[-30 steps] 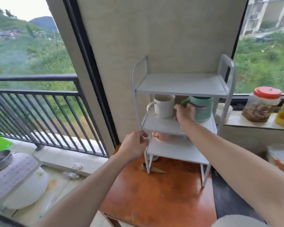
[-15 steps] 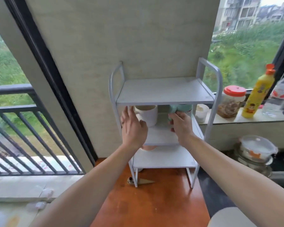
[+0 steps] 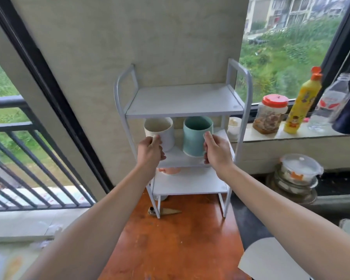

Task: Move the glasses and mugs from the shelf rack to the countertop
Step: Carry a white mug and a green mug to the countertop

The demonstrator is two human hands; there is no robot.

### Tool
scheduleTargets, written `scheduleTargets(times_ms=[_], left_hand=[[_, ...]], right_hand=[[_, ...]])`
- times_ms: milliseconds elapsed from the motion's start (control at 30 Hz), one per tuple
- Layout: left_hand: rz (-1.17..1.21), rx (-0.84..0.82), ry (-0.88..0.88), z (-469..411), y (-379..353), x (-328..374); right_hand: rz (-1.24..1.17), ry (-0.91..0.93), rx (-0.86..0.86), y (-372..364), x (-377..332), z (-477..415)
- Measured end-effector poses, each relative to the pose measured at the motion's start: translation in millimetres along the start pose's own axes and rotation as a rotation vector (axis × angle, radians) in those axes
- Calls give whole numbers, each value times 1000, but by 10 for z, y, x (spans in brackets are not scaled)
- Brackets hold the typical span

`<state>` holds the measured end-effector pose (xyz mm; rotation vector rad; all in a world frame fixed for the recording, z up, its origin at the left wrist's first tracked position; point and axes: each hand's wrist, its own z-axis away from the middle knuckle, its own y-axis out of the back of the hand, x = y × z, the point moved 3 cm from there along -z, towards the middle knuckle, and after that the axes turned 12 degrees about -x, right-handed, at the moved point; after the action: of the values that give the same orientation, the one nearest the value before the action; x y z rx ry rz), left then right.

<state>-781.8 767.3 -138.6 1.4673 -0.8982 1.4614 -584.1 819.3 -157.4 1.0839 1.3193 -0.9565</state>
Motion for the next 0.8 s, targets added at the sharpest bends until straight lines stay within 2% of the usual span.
scheduleTargets(times_ms=[267,467,633,800], left_hand=[[-7,-140,-46,616,146,-25],[-31,-280,-37,1265,194,-261],[-41,-446,29,1856,-198,-546],[-55,-639,36,2404,-940,-733]], right_hand=[[-110,-47,6,75,-8,590],[-62,-41,178,303,115,1543],[-31,-137,274,781,259,2424],[-43,-193,404,1481,418,3326]])
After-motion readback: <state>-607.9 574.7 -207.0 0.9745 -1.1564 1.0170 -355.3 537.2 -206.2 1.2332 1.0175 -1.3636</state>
